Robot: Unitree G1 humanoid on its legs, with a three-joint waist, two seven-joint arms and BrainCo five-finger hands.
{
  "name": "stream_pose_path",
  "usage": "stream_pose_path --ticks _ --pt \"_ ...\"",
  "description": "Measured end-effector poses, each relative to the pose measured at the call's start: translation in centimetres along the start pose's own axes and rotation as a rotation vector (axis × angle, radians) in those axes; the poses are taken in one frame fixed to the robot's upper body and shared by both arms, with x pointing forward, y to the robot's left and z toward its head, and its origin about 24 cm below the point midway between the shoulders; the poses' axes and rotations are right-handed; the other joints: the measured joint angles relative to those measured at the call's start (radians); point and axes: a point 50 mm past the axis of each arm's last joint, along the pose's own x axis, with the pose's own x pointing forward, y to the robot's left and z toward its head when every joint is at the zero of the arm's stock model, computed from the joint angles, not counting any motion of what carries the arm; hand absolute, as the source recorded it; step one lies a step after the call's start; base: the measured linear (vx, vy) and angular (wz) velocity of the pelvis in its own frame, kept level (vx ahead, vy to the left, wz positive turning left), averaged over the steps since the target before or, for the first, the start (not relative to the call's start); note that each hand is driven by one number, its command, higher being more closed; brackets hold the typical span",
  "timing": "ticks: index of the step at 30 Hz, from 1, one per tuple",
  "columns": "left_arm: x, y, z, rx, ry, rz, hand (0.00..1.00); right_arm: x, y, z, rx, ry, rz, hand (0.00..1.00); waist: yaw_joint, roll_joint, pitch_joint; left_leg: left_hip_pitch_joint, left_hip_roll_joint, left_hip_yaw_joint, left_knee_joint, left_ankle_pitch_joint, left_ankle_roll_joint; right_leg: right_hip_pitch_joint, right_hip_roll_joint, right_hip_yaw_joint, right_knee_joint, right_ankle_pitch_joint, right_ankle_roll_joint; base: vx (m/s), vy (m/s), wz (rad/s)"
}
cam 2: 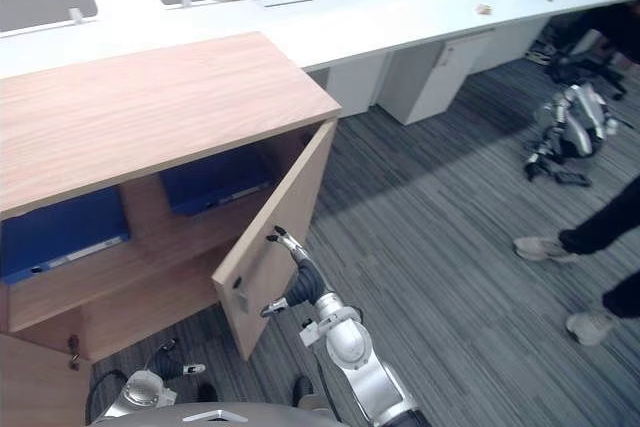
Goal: Walk over to the cabinet, pick up the folder, carry it to the office cabinet, place the folder inside the office cabinet, then close the office cabinet door
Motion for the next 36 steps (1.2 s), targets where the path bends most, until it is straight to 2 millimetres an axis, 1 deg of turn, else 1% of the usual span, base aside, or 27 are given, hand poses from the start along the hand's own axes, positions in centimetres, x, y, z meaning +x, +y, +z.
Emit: stream_pose_path --ticks 3,6,8,10,11,12,15,17,18,20,23,26,27,29,30,33,35,36 --pt "0.0 0.4 -0.2 -0.023 0.009 0.014 0.0 1.0 -0.6 -0.3 -0.025 0.004 -0.01 0.0 0.001 0.005 -0.003 -0.031 -0.015 -0.054 0.0 0.01 0.01 0.003 -0.011 -0.046 -0.006 0.0 0.009 0.06 0.027 0.49" --pt "0.0 0.5 -0.3 -0.037 0.013 0.019 0.0 1.5 -1.0 -0.8 -0.038 0.022 -0.026 0.0 0.005 0.011 -0.002 -0.035 -0.021 -0.084 0.0 0.024 0.018 0.01 -0.016 -0.075 -0.006 0.005 0.013 0.09 0.012 0.39" --pt "0.0 0.6 -0.4 -0.054 0.017 0.026 0.0 1.9 -1.4 -1.5 -0.05 0.059 -0.042 0.0 0.013 0.016 -0.002 -0.031 -0.029 -0.115 0.0 0.026 0.019 0.036 -0.018 -0.108 -0.013 0.0 0.016 0.06 0.006 0.42" --pt "-0.1 0.7 -0.5 -0.066 0.018 0.032 0.0 2.3 -1.7 -1.9 -0.057 0.073 -0.049 0.0 0.021 0.018 -0.002 -0.032 -0.032 -0.133 0.0 0.026 0.019 0.048 -0.018 -0.124 -0.023 -0.001 0.016 0.03 -0.002 0.27" --pt "-0.1 0.7 -0.5 -0.072 0.019 0.037 0.0 2.5 -1.8 -2.2 -0.058 0.089 -0.053 0.0 0.029 0.02 -0.001 -0.032 -0.032 -0.138 0.0 0.026 0.018 0.051 -0.018 -0.129 -0.024 -0.002 0.015 0.01 -0.004 0.18" --pt "-0.1 0.7 -0.5 -0.074 0.019 0.041 0.0 2.6 -1.9 -2.4 -0.055 0.1 -0.058 0.0 0.03 0.022 0.0 -0.032 -0.032 -0.14 0.0 0.026 0.018 0.051 -0.018 -0.131 -0.024 -0.003 0.015 -0.01 -0.009 0.17" --pt "-0.1 0.8 -0.8 -0.084 0.03 0.046 0.0 2.3 -2.3 -4.2 0.0 0.191 -0.116 0.0 0.029 0.029 0.002 -0.033 -0.035 -0.171 0.0 0.029 0.018 0.066 -0.019 -0.16 -0.021 -0.017 0.013 -0.01 -0.01 0.29" --pt "-0.2 0.8 -1.0 -0.095 0.036 0.046 0.0 1.8 -2.6 -5.6 0.037 0.259 -0.16 0.0 0.028 0.032 0.002 -0.04 -0.035 -0.193 -0.001 0.03 0.017 0.069 -0.019 -0.182 -0.018 -0.028 0.015 -0.01 -0.014 0.26" --pt "-0.2 0.8 -1.0 -0.098 0.036 0.046 0.0 1.7 -2.7 -5.9 0.044 0.274 -0.169 0.0 0.028 0.032 0.002 -0.042 -0.035 -0.196 -0.001 0.03 0.016 0.068 -0.019 -0.185 -0.017 -0.03 0.014 -0.01 -0.012 0.24" --pt "-0.2 0.8 -1.0 -0.098 0.037 0.045 0.0 0.9 -3.1 -7.1 0.065 0.333 -0.212 0.0 0.026 0.032 0.003 -0.05 -0.037 -0.216 -0.001 0.033 0.014 0.07 -0.019 -0.206 -0.016 -0.039 0.011 0.0 -0.016 0.22" --pt "-0.2 0.8 -1.0 -0.098 0.037 0.044 0.0 0.2 -3.4 -8.1 0.078 0.384 -0.24 0.0 0.027 0.032 0.003 -0.051 -0.037 -0.223 -0.001 0.033 0.014 0.071 -0.019 -0.212 -0.013 -0.042 0.011 0.02 -0.015 0.1" --pt "-0.2 0.7 -1.1 -0.097 0.039 0.043 0.0 -0.6 -3.3 -8.8 0.119 0.422 -0.278 0.0 0.017 0.032 0.003 -0.053 -0.039 -0.239 -0.001 0.033 0.014 0.077 -0.019 -0.229 -0.013 -0.046 0.014 0.03 -0.02 0.16" --pt "-0.2 0.7 -1.0 -0.097 0.038 0.043 0.0 -1.3 -2.8 -9.7 0.142 0.47 -0.271 0.0 0.014 0.032 0.003 -0.052 -0.04 -0.243 -0.001 0.033 0.013 0.082 -0.019 -0.235 -0.013 -0.049 0.015 0.03 -0.019 0.14" --pt "-0.2 0.7 -1.0 -0.097 0.038 0.043 0.0 -2.0 -2.2 -10.5 0.166 0.514 -0.271 0.0 0.013 0.032 0.003 -0.051 -0.04 -0.243 -0.002 0.033 0.013 0.083 -0.019 -0.236 -0.013 -0.05 0.015 0.01 -0.009 0.05" --pt "-0.2 0.7 -1.0 -0.096 0.038 0.042 0.0 -2.8 -1.7 -11.3 0.194 0.564 -0.275 0.0 0.012 0.031 0.003 -0.047 -0.04 -0.242 -0.002 0.032 0.012 0.087 -0.019 -0.236 -0.013 -0.051 0.014 0.0 0.0 0.0" --pt "-0.2 0.7 -1.0 -0.093 0.037 0.04 0.0 -4.1 -0.7 -12.5 0.216 0.638 -0.264 0.0 0.006 0.031 0.003 -0.043 -0.04 -0.24 -0.002 0.031 0.011 0.09 -0.019 -0.236 -0.014 -0.052 0.014 0.0 0.0 0.0" --pt "-0.2 0.6 -1.0 -0.09 0.037 0.038 0.0 -5.8 0.5 -13.9 0.23 0.734 -0.238 0.0 -0.001 0.029 0.004 -0.039 -0.038 -0.231 -0.002 0.03 0.009 0.091 -0.019 -0.23 -0.011 -0.052 0.014 -0.04 -0.003 -0.06" --pt "-0.2 0.6 -1.0 -0.09 0.037 0.038 0.0 -6.2 0.7 -14.3 0.232 0.757 -0.232 0.0 -0.001 0.028 0.005 -0.036 -0.038 -0.227 -0.002 0.029 0.009 0.092 -0.019 -0.227 -0.01 -0.052 0.014 -0.05 -0.002 -0.14"
